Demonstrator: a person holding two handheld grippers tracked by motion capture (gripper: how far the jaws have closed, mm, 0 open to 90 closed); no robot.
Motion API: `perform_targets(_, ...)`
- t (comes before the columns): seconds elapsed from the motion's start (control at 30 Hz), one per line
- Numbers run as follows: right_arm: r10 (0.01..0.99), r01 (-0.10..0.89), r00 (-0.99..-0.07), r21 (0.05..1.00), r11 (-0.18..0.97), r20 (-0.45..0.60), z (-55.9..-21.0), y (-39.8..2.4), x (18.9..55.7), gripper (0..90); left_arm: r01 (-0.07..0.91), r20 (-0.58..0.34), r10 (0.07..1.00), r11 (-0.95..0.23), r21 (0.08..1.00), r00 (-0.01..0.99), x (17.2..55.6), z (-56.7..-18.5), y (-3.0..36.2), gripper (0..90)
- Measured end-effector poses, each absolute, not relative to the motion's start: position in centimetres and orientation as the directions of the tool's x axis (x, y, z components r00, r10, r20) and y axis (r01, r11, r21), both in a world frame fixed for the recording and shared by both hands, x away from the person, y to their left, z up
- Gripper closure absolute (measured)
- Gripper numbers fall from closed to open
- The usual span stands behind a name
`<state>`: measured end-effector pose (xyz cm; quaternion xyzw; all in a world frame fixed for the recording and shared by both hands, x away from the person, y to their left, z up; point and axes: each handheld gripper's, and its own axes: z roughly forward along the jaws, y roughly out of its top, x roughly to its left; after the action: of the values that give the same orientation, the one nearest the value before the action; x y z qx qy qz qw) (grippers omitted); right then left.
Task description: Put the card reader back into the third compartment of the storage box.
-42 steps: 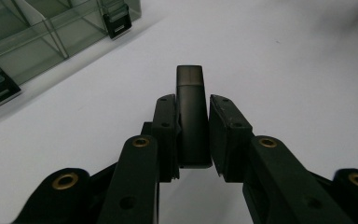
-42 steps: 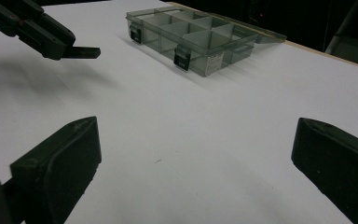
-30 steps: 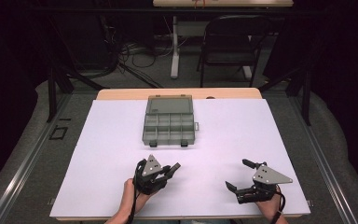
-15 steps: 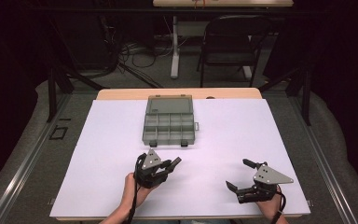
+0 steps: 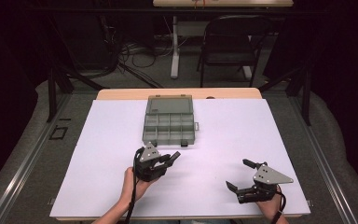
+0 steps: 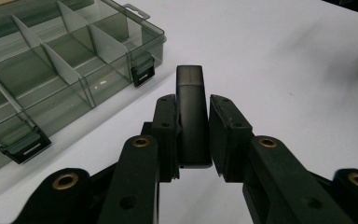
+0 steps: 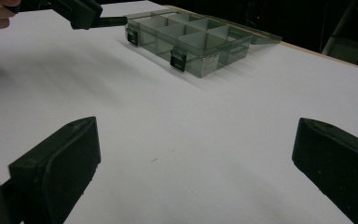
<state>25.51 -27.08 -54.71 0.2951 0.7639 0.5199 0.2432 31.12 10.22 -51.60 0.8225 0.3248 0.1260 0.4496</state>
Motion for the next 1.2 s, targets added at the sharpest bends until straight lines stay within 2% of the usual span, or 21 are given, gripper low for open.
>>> perform_targets(1.2,0.706,0.197,-0.705,0.938,0.286,-0.067,-54.7,-27.3,25.5,0.5,0.396,-0.064,0.669,-0.357,0.846,0.741,34.6,-49.3,11.0,73.1)
